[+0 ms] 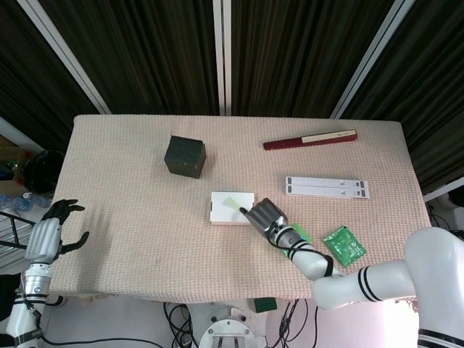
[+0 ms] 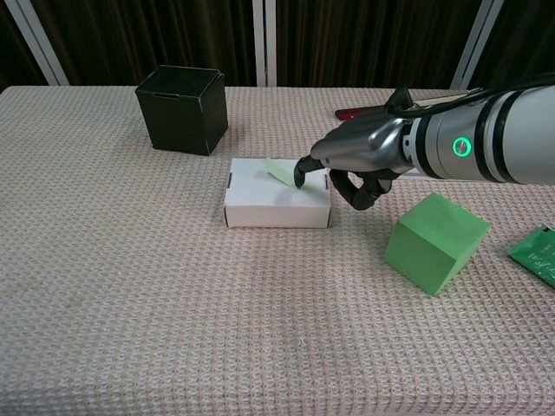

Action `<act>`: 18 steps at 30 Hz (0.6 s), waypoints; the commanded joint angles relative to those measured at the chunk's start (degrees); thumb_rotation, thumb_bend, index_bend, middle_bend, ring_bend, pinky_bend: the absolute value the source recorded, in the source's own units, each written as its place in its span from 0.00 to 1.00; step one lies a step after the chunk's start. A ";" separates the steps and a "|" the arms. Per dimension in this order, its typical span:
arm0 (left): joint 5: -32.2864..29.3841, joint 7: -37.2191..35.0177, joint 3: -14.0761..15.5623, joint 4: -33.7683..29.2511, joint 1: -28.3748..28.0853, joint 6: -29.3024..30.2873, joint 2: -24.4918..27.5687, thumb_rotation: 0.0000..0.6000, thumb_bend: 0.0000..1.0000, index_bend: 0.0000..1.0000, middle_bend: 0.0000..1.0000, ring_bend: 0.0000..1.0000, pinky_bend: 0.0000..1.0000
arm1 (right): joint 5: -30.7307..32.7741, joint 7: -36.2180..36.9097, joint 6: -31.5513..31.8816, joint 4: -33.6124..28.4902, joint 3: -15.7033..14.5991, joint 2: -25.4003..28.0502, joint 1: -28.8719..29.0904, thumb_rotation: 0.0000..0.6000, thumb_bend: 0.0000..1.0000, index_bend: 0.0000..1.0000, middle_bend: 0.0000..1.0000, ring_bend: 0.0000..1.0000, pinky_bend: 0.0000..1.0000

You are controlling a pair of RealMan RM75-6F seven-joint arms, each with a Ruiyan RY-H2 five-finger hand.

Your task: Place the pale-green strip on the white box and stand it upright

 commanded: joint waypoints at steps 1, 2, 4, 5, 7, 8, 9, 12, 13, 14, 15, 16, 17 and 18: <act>0.04 -0.06 0.01 0.04 0.02 0.03 0.01 1.00 0.25 0.30 0.16 0.08 0.20 | 0.65 -0.37 0.02 0.07 -0.25 -0.12 0.25 1.00 1.00 0.17 1.00 0.95 0.79; 0.06 -0.08 0.01 0.05 0.02 0.04 0.01 1.00 0.25 0.30 0.16 0.08 0.20 | 0.73 -0.39 0.08 0.03 -0.28 -0.09 0.26 1.00 1.00 0.17 1.00 0.95 0.79; 0.08 -0.08 0.03 0.08 0.03 0.05 -0.01 1.00 0.25 0.30 0.16 0.08 0.20 | 0.61 -0.24 0.32 -0.13 -0.24 0.03 0.18 1.00 1.00 0.17 1.00 0.95 0.79; 0.09 -0.09 0.04 0.09 0.04 0.05 -0.02 1.00 0.25 0.30 0.16 0.08 0.20 | 0.42 -0.06 0.48 -0.24 -0.16 0.13 0.09 1.00 1.00 0.17 1.00 0.95 0.79; 0.09 -0.07 0.04 0.09 0.06 0.08 -0.02 1.00 0.25 0.30 0.16 0.08 0.20 | -0.33 0.62 0.82 -0.58 0.13 0.50 -0.24 1.00 1.00 0.17 1.00 0.95 0.79; 0.09 -0.05 0.04 0.08 0.07 0.10 -0.02 1.00 0.25 0.30 0.16 0.08 0.20 | -0.74 0.98 0.94 -0.72 0.29 0.71 -0.41 1.00 1.00 0.17 1.00 0.95 0.79; 0.09 -0.04 0.04 0.05 0.09 0.13 -0.01 1.00 0.25 0.30 0.16 0.08 0.20 | -1.32 1.45 1.04 -0.86 0.48 1.01 -0.63 1.00 1.00 0.17 1.00 0.95 0.79; 0.11 0.01 0.04 -0.01 0.12 0.20 0.00 1.00 0.25 0.30 0.16 0.08 0.20 | -2.28 2.25 0.90 -0.79 0.72 1.44 -1.01 1.00 1.00 0.17 1.00 0.96 0.79; 0.09 0.02 0.04 -0.02 0.12 0.19 -0.01 1.00 0.25 0.30 0.16 0.08 0.20 | -2.38 2.35 0.75 -0.65 0.71 1.45 -1.05 1.00 1.00 0.17 1.00 0.96 0.79; 0.08 0.02 0.03 -0.01 0.12 0.17 -0.03 1.00 0.25 0.30 0.16 0.08 0.20 | -2.39 2.40 0.58 -0.48 0.70 1.40 -1.06 1.00 1.00 0.17 1.00 0.95 0.79; 0.05 0.03 0.04 0.01 0.11 0.13 -0.04 1.00 0.25 0.30 0.16 0.08 0.20 | -2.30 2.33 0.34 -0.24 0.62 1.25 -1.02 1.00 1.00 0.17 1.00 0.95 0.79; 0.04 0.04 0.05 0.02 0.11 0.11 -0.06 1.00 0.25 0.30 0.16 0.08 0.20 | -2.14 2.18 0.18 -0.08 0.51 1.11 -0.97 1.00 1.00 0.17 1.00 0.95 0.79; 0.02 0.03 0.05 0.04 0.11 0.09 -0.07 1.00 0.25 0.30 0.16 0.08 0.20 | -1.92 1.99 0.04 0.05 0.38 0.96 -0.88 1.00 1.00 0.17 1.00 0.95 0.79; 0.00 0.02 0.05 0.06 0.11 0.07 -0.09 1.00 0.25 0.30 0.16 0.08 0.20 | -1.66 1.78 -0.08 0.18 0.26 0.79 -0.79 1.00 1.00 0.17 1.00 0.95 0.79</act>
